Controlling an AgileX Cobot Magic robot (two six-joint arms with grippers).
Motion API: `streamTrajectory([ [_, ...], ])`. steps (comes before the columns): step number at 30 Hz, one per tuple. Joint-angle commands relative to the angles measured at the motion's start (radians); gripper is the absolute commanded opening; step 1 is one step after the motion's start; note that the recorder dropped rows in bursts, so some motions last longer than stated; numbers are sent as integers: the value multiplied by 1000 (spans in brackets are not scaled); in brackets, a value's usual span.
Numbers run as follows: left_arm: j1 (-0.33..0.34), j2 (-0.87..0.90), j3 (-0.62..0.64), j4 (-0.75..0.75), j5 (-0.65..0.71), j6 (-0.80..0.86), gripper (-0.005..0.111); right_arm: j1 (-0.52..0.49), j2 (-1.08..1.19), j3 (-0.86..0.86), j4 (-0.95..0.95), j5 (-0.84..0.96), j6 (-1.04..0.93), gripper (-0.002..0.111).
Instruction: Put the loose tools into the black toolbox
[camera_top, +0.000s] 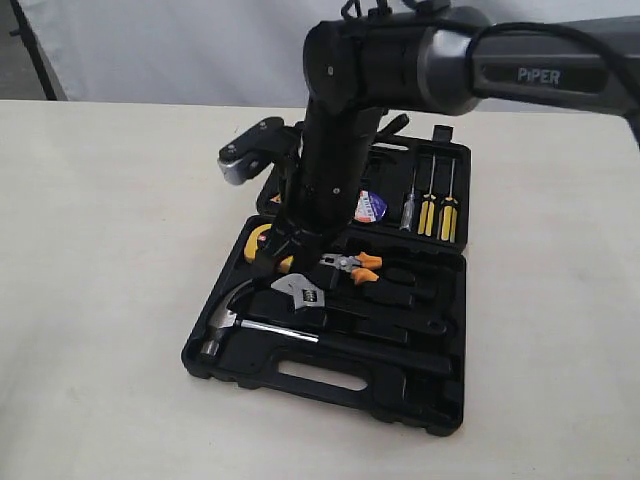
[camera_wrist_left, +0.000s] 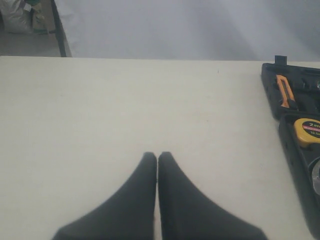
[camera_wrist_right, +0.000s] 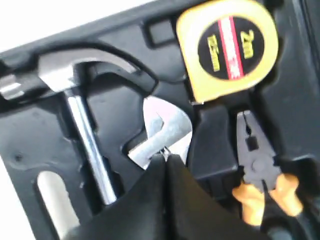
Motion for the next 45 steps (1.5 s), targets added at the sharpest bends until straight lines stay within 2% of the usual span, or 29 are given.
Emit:
streamTrajectory([
  [1, 3, -8, 9, -14, -17, -10, 1, -11, 70, 70, 3, -29, 17, 0],
  [7, 3, -8, 9, -14, -17, -10, 1, -8, 156, 58, 22, -19, 20, -1],
  [12, 3, -8, 9, -14, -17, -10, 1, -15, 60, -10, 18, 3, 38, -1],
  [14, 3, -8, 9, -14, -17, -10, 1, -50, -14, -18, 1, -13, 70, -1],
  [16, 3, -8, 9, -14, -17, -10, 1, -139, -51, -18, -1, -15, 137, -1],
  [19, 3, -8, 9, -14, -17, -10, 1, -352, -42, -18, -1, -17, 301, -1],
  [22, 3, -8, 9, -14, -17, -10, 1, -496, 15, -18, -6, -34, 330, -1],
  [26, 3, -8, 9, -14, -17, -10, 1, -573, 117, -24, -12, -65, 330, -1],
  [30, 3, -8, 9, -14, -17, -10, 1, -569, 169, -24, -22, -97, 327, -1],
  [36, 3, -8, 9, -14, -17, -10, 1, -504, 180, -26, -20, -134, 301, -1],
  [45, 3, -8, 9, -14, -17, -10, 1, -397, 189, -35, -7, -326, 242, -1],
])
